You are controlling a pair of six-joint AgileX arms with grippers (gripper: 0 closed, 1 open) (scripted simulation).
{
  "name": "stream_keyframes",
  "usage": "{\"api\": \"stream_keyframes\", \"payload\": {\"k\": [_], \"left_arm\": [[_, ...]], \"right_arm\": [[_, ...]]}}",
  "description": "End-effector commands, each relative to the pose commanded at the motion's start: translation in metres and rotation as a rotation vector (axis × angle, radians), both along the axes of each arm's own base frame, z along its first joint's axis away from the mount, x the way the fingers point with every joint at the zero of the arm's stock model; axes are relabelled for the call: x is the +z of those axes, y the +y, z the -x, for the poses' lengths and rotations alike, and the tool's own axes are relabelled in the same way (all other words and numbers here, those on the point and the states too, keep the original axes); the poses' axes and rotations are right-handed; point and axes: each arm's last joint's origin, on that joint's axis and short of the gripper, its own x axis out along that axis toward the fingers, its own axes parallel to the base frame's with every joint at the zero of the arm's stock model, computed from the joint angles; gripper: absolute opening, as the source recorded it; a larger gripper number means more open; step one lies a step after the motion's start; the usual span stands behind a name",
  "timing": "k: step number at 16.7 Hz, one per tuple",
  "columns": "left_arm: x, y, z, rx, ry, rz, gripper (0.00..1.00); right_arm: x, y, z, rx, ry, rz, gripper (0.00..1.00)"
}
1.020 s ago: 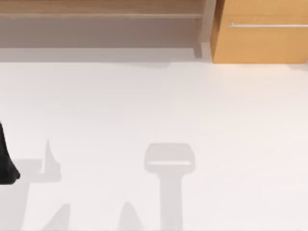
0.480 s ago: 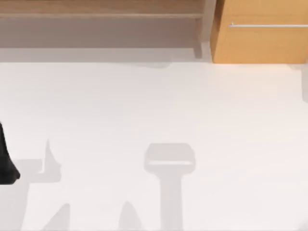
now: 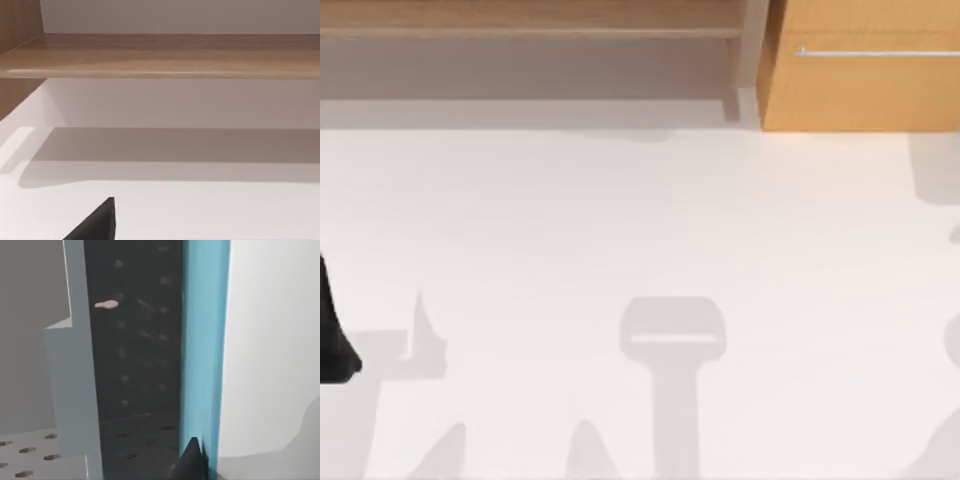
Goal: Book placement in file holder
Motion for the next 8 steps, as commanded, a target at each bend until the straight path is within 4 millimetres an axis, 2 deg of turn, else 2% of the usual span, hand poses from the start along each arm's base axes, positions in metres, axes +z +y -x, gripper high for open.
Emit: {"api": "stream_keyframes", "payload": {"k": [3, 8], "left_arm": [[0.0, 0.0, 0.0, 0.0, 0.0, 0.0, 1.0], [0.0, 0.0, 0.0, 0.0, 0.0, 0.0, 1.0]], "right_arm": [[-0.001, -0.001, 0.001, -0.004, 0.003, -0.003, 0.0], [-0.003, -0.001, -0.017, -0.002, 0.002, -0.003, 0.0]]}}
